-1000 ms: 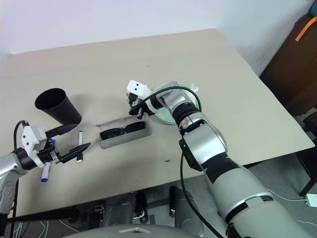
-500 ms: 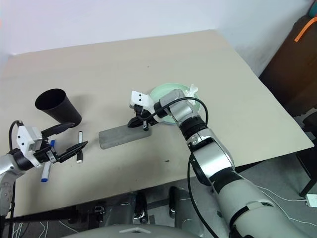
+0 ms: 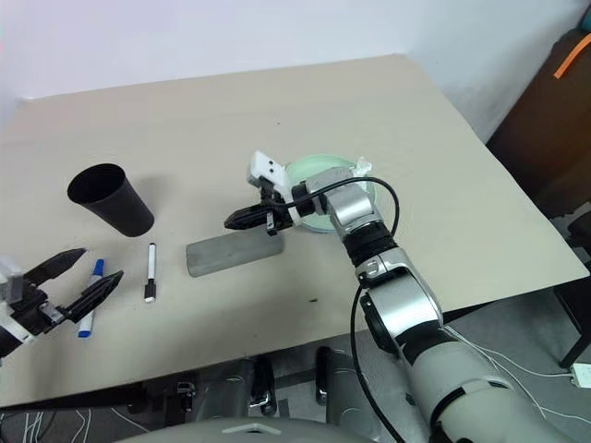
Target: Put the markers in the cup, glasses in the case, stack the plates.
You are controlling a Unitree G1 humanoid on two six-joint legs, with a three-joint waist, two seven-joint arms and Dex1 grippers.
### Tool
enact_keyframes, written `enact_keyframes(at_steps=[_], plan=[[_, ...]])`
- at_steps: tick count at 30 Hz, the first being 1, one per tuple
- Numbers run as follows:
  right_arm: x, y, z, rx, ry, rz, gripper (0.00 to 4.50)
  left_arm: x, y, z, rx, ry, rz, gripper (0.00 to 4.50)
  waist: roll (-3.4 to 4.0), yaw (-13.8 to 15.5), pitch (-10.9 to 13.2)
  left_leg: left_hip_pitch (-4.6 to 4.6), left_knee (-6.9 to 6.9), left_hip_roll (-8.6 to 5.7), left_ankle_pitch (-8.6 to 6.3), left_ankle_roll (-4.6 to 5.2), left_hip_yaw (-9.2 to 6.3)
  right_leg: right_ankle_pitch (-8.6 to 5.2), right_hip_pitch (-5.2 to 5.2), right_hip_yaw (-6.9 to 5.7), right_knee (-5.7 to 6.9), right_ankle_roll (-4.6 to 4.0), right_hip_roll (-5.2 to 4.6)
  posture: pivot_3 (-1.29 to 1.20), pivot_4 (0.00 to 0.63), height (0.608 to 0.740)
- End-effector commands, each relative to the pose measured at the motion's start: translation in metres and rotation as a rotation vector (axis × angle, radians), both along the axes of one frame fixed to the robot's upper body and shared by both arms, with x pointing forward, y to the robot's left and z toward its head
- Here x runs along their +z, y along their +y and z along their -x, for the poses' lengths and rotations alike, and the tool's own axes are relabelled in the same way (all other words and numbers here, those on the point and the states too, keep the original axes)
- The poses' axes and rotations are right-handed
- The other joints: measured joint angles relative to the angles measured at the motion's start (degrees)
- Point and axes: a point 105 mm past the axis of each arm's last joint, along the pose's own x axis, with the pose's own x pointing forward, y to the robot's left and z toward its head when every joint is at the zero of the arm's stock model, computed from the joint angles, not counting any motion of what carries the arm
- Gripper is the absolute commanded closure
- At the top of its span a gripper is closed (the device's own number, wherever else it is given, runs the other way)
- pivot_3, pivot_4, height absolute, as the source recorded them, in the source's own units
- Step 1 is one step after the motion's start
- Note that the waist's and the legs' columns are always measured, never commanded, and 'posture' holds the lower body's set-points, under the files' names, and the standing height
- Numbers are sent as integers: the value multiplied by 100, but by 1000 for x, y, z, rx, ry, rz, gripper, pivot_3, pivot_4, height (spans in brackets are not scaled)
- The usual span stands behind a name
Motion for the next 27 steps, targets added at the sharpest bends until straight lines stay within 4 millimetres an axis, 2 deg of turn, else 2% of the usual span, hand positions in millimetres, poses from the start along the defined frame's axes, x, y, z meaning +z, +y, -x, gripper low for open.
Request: enact_keyframes(at_steps=[1,3,4,5,6,7,8,10,11,15,17,21,27], plan=[[36,-5,6,13,-52,-182,4462,12,15,9,138,-11,-51,0,1,-6,0,-4,-2,3,0,0,-1,0,1,0,-3,0,3,0,150,740],[45,-13,11,32,-61,-224,4462,7,23,15,221,19,-66,0,1,3,0,-21,-15,24,0,0,3,1,2,2,-1,-1,14,0,150,740],[48,-16,14,39,-63,-233,4299,4,25,17,239,38,-77,0,-20,25,-5,-18,-35,30,0,0,21,0,-2,14,51,-3,13,0,150,740],[49,-18,14,32,-61,-228,4090,-1,26,18,249,56,-75,0,-61,59,-15,5,-75,28,0,0,107,-114,3,108,279,-51,-4,0,150,740],[49,-19,14,24,-58,-224,3884,-3,26,18,252,69,-73,0,-114,104,-2,110,-93,21,2,-3,205,-386,42,183,489,-42,-35,0,150,740],[49,-20,14,18,-56,-218,3558,-5,26,19,254,75,-69,0,-123,162,23,161,-110,-10,8,-13,271,-533,21,243,557,-22,-79,0,150,740],[50,-24,16,21,-68,-216,3195,-6,29,17,280,79,-59,0,-108,181,29,217,-84,-42,20,-48,218,-555,19,240,523,-36,-93,0,150,740],[53,-32,18,6,-81,-224,2464,-12,38,11,335,100,-90,0,-69,175,55,218,-76,-131,14,-135,-67,-562,84,176,491,-56,-77,0,150,740],[54,-35,17,-9,-89,-226,2157,-16,41,9,358,117,-101,0,-58,170,62,216,-81,-129,6,-144,-119,-565,112,127,474,-57,-71,0,150,740],[53,-42,18,-41,-120,-208,729,-23,44,-1,383,156,-117,0,-61,148,63,188,-85,-100,-13,-124,-171,-524,213,52,382,-20,-42,0,150,740],[54,-45,18,-63,-146,-206,26,-24,44,-5,392,170,-114,0,-64,140,60,166,-77,-101,-21,-108,-169,-490,210,52,362,18,-44,0,150,740],[55,-52,7,-178,-210,-204,26,-29,39,-14,379,197,-107,0,-66,157,61,139,-70,-104,-27,-95,-168,-467,202,49,343,25,-46,0,150,740],[51,-61,1,-249,-230,-187,26,-43,26,-25,357,281,-94,0,-67,167,61,138,-69,-103,-27,-95,-167,-465,202,47,341,24,-46,0,150,740]])
